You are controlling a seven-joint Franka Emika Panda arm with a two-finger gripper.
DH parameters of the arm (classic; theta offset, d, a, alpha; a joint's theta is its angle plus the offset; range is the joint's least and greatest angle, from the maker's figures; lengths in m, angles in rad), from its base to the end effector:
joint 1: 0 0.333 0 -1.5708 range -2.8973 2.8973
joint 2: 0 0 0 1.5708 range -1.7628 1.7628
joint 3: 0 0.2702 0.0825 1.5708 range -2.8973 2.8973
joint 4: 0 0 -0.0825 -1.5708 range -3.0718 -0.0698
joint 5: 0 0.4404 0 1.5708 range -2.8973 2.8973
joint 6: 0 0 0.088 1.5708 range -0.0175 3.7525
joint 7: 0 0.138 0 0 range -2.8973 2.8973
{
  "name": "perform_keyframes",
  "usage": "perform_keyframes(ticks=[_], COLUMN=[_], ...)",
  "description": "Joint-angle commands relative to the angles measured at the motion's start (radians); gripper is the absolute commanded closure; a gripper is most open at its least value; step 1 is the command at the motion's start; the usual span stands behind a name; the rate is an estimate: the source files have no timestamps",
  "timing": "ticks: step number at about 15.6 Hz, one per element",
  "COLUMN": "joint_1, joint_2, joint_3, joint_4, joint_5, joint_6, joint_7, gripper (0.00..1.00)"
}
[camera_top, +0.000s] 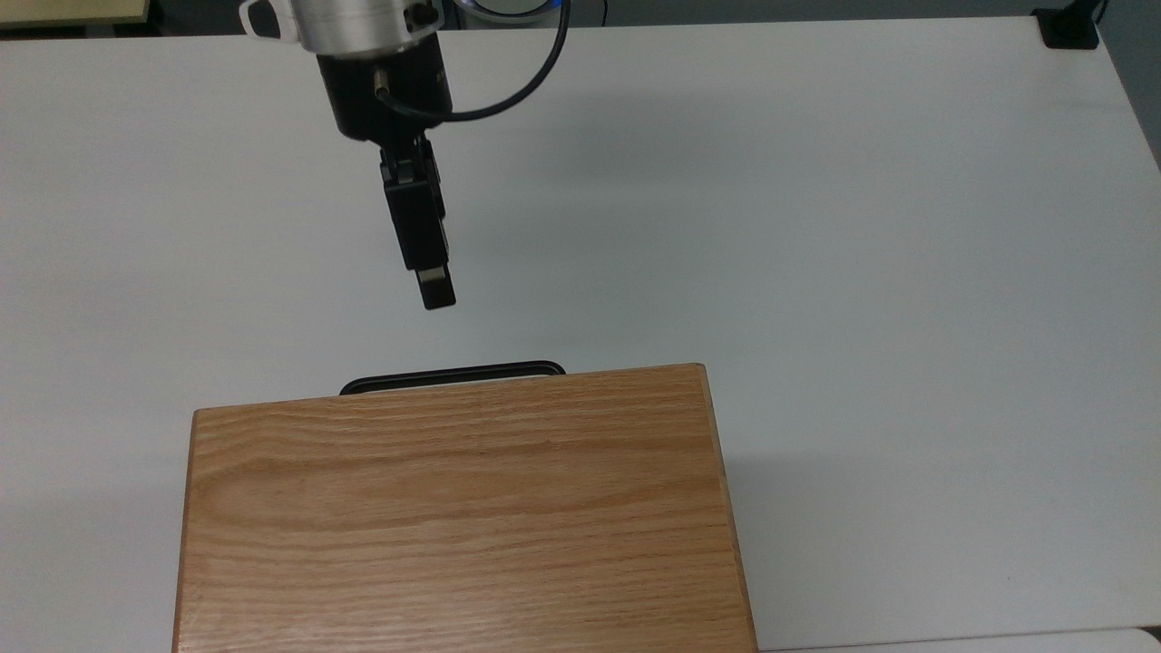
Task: Open the drawer by sliding it
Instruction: 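Lower the gripper and hook it onto the upper drawer's black handle, then pull the handle away from the cabinet, sliding the upper drawer out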
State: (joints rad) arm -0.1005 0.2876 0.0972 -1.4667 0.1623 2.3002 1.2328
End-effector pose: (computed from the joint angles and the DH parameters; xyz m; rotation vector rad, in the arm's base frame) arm 0.7506 -0.0029 0.4989 -2.0889 1.6249 -0.4701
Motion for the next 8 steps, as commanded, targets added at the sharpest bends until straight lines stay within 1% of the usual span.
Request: perform_keyframes(ticks=[1, 2, 3, 4, 6, 8], joint_1=[0.015, 0.015, 0.015, 0.024, 0.041, 0.042], joint_2=[0.044, 0.062, 0.079, 0.109, 0.16, 0.182], joint_3=[-0.008, -0.008, -0.008, -0.008, -0.011, -0.01], joint_4=[0.026, 0.028, 0.049, 0.081, 0.136, 0.14], joint_5=[0.008, 0.008, 0.005, -0.019, -0.093, -0.13], joint_6=[0.085, 0.111, 0.129, 0.133, 0.133, 0.139], joint_7=[0.033, 0.039, 0.056, 0.075, 0.121, 0.135], gripper=[0.18, 0.19, 0.19, 0.19, 0.19, 0.2])
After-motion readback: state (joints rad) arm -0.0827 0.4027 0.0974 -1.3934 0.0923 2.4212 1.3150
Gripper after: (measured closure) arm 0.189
